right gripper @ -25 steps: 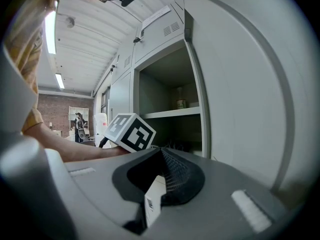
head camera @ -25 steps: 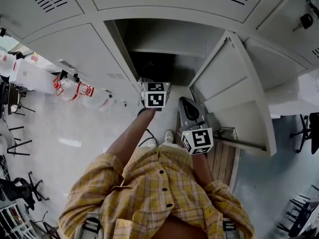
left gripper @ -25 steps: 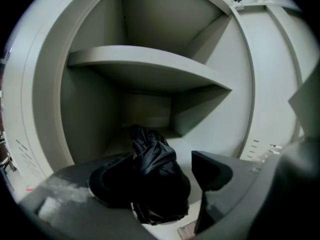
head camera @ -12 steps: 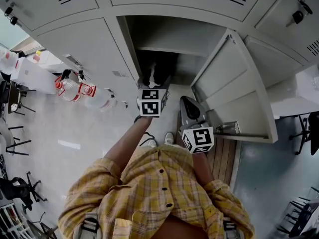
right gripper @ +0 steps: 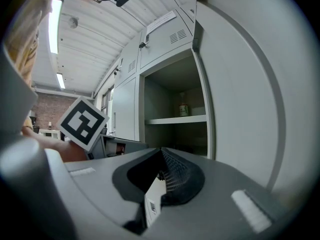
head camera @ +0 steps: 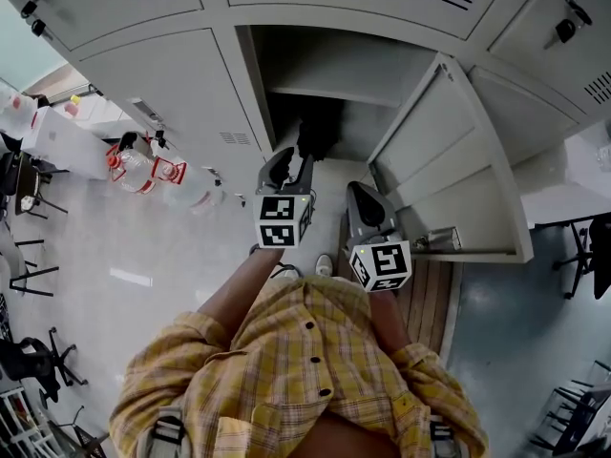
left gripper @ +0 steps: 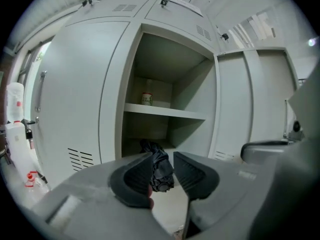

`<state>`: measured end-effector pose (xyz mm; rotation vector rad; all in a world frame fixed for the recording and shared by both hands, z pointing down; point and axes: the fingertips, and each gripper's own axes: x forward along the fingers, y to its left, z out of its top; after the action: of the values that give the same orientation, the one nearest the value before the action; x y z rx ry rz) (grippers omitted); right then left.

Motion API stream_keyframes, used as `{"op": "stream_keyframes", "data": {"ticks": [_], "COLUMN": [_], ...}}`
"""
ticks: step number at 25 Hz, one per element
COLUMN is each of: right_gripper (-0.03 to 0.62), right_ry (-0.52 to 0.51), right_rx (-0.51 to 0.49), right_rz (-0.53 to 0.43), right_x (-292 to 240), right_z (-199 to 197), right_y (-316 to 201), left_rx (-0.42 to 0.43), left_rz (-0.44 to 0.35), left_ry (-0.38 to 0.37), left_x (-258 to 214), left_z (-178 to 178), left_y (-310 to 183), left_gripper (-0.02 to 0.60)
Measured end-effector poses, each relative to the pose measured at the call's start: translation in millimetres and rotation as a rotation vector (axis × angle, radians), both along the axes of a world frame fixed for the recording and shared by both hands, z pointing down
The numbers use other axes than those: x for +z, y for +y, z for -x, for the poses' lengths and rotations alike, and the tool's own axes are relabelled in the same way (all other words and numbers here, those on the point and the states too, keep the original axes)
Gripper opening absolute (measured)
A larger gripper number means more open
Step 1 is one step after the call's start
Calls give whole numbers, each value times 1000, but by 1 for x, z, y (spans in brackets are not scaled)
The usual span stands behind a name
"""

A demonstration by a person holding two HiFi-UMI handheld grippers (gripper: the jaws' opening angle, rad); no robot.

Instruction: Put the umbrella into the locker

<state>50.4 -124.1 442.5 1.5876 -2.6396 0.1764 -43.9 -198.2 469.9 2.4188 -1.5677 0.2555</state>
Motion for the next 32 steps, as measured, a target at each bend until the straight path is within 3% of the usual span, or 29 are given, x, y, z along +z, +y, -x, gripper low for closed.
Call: {"op": "stream_keyframes", "data": {"ticks": [7, 32], "right_gripper": [-2, -2], "right_ry": [-4, 3], "right_rx": [10, 35], "right_rz": [-4, -7], "right_x": [-2, -1], "right_z": [0, 1], "right_y": [2, 6], "left_rx": [-43, 33], "left_rz": [-32, -110], "left_ry": [34, 24], "left_x": [-8, -12], "left_z": [15, 11], "left_y": [18, 64], "left_gripper": [0, 0]}}
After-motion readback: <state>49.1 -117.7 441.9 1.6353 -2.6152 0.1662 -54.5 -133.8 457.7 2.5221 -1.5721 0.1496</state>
